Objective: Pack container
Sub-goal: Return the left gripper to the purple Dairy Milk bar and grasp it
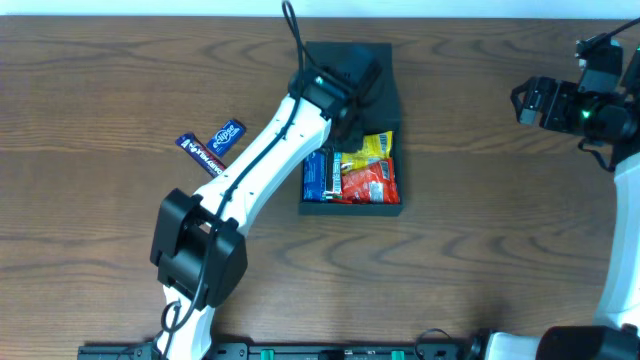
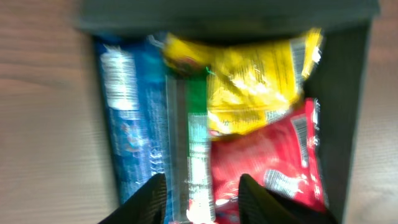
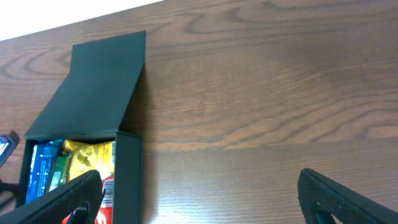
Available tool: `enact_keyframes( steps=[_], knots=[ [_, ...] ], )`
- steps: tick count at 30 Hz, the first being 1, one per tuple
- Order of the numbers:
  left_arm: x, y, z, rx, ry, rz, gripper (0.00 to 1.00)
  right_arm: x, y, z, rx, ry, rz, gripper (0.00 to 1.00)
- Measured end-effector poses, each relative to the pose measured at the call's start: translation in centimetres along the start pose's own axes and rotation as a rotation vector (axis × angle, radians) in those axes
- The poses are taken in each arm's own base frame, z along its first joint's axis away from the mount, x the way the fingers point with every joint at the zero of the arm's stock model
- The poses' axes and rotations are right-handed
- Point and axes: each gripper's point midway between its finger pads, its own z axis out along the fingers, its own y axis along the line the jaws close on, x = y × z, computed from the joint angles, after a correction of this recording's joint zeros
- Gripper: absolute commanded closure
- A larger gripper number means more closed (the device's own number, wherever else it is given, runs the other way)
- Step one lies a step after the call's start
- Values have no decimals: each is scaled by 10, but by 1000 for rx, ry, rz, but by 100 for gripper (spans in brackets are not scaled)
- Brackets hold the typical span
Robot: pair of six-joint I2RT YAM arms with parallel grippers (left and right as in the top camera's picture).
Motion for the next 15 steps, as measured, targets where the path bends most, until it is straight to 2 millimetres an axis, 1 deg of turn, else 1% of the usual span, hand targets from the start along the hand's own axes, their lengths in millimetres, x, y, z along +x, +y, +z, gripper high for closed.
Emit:
enact_keyframes(
  steps=[2,3,5,6,8,9,10,11,13,15],
  knots=[
    [-10,17,-16,-85,-49,-32,45,0,0,0,0,0,0,1],
    [-15,30,-23,-131,-71,-63,45,0,0,0,0,0,0,1],
    [-22,56,-29,-195,-84,-120,46,0,0,0,0,0,0,1],
    [-24,74,-30,-225,-77,-160,46,0,0,0,0,0,0,1],
    [-29,103,-29,-261,-63,-231,46,0,0,0,0,0,0,1],
    [-31,122,-29,-278,-54,-275,46,0,0,0,0,0,0,1],
    [-34,150,-28,-302,-42,-341,46,0,0,0,0,-1,0,1],
    [-34,161,-27,-312,-36,-366,46,0,0,0,0,-1,0,1],
    [-33,194,-20,-339,-16,-443,46,0,0,0,0,-1,0,1],
    [-27,219,-10,-360,8,-498,46,0,0,0,0,-1,0,1]
  ],
)
